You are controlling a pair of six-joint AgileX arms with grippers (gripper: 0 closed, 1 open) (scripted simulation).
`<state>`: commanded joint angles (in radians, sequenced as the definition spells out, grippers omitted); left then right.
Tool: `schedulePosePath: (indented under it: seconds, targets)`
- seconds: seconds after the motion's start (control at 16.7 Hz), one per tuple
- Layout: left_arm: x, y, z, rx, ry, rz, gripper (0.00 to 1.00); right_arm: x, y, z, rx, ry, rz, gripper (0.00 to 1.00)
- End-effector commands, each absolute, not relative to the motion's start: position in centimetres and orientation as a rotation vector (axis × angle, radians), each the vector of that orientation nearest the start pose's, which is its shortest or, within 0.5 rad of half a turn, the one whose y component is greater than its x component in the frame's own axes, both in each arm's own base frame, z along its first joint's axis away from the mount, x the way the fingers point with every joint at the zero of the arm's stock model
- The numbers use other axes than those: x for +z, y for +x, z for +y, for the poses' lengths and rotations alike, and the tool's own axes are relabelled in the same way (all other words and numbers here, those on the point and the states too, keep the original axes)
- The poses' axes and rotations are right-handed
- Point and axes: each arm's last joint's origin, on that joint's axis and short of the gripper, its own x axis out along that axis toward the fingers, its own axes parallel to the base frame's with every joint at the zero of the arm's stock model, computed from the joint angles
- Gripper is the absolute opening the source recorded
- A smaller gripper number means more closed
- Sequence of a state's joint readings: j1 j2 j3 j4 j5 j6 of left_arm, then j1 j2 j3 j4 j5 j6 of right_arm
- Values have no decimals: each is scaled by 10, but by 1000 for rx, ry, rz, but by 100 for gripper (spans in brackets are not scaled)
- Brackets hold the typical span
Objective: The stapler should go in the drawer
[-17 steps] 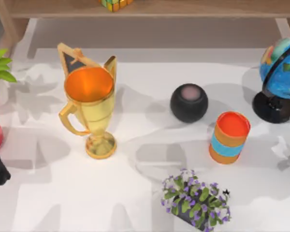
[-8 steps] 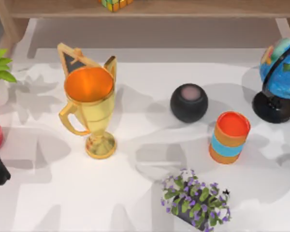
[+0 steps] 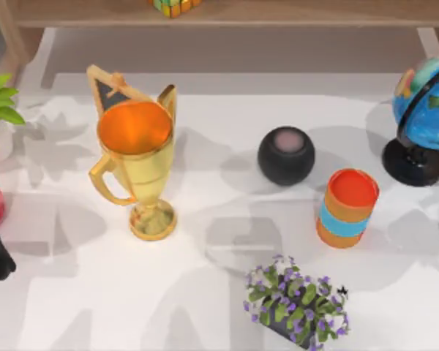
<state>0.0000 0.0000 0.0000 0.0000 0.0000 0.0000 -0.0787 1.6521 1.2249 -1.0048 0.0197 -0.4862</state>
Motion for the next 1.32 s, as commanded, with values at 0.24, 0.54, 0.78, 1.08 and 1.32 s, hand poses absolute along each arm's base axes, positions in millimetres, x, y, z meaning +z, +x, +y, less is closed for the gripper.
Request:
schedulePosePath:
  seconds: [0.24, 0.54, 0.78, 1.08, 1.32]
  targets:
    - [160, 106, -1, 0, 0, 0, 100, 280, 339, -38, 180, -335, 1299, 0]
    - [160, 106, -1, 0, 0, 0, 100, 305, 400, -70, 95, -273, 1244, 0]
    - [160, 106, -1, 0, 0, 0, 100, 278, 443, -122, 10, -186, 1286, 0]
    - [160, 106, -1, 0, 0, 0, 100, 202, 469, -173, -25, -54, 1451, 0]
    - [160, 106, -1, 0, 0, 0, 100, 165, 473, -179, -13, 9, 1560, 0]
